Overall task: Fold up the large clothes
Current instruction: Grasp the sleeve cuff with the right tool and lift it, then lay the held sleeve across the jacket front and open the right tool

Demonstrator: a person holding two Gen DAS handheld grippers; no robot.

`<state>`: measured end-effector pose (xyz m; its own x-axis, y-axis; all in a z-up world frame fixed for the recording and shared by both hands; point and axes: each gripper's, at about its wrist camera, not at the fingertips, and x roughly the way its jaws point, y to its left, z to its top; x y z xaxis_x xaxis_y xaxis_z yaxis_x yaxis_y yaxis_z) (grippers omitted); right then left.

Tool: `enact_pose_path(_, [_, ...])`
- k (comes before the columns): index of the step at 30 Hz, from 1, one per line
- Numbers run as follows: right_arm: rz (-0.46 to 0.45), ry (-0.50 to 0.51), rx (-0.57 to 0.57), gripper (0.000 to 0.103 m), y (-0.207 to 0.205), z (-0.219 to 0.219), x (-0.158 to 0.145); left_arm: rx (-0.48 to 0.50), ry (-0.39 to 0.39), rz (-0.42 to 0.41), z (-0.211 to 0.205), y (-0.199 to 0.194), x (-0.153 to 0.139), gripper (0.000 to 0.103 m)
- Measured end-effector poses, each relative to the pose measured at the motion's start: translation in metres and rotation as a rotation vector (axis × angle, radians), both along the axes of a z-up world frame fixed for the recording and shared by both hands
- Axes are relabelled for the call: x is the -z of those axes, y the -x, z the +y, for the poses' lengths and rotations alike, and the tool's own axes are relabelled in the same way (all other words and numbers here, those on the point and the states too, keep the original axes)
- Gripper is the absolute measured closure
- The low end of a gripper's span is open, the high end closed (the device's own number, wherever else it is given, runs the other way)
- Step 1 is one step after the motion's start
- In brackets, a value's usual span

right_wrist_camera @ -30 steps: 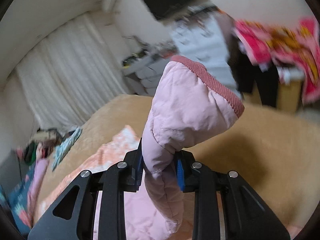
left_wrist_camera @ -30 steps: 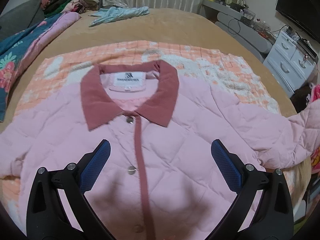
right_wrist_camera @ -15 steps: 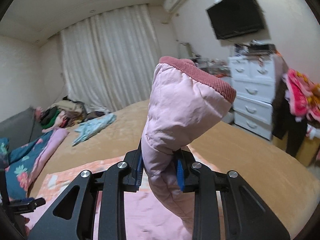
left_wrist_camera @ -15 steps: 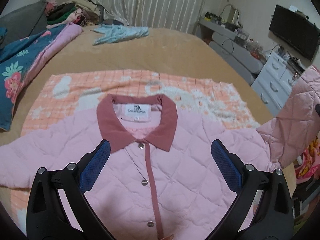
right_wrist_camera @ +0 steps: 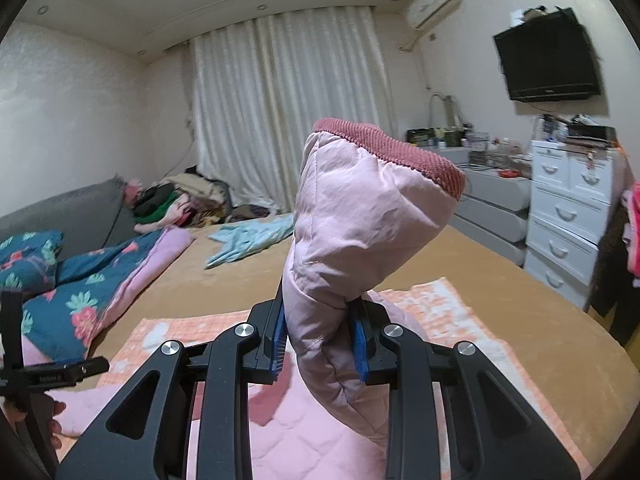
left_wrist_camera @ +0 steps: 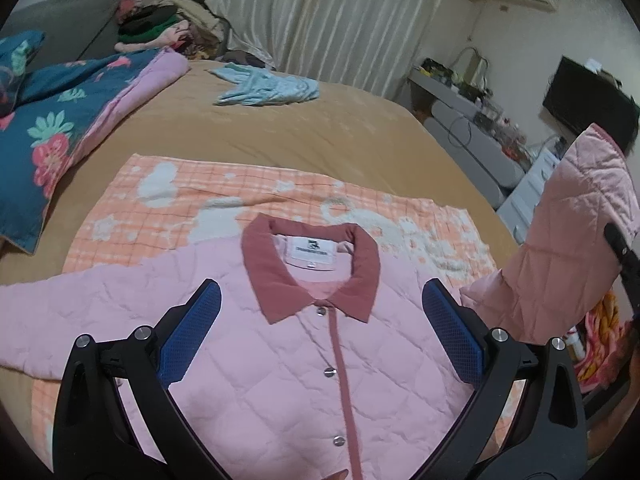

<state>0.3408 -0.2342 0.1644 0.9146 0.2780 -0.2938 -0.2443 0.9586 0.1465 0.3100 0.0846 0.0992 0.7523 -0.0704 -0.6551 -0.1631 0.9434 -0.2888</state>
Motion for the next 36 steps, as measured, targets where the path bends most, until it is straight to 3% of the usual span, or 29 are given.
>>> enact_pose_path(16, [0.052,0.115,-0.197,0.078,0.015,0.133,0.046,-0.051,0.148,-0.019,0.068,0.033,0.014,0.009])
enact_pose_path(28, [0.127,0.215,-0.279,0.077,0.019,0.206,0.113,-0.095,0.277,-0.032,0.102,0.055,0.042,0.009])
enact_pose_path(36, [0.223,0.301,-0.343,0.075,0.022,0.246,0.169,-0.119,0.31,-0.013,0.111,0.064,0.068,0.009])
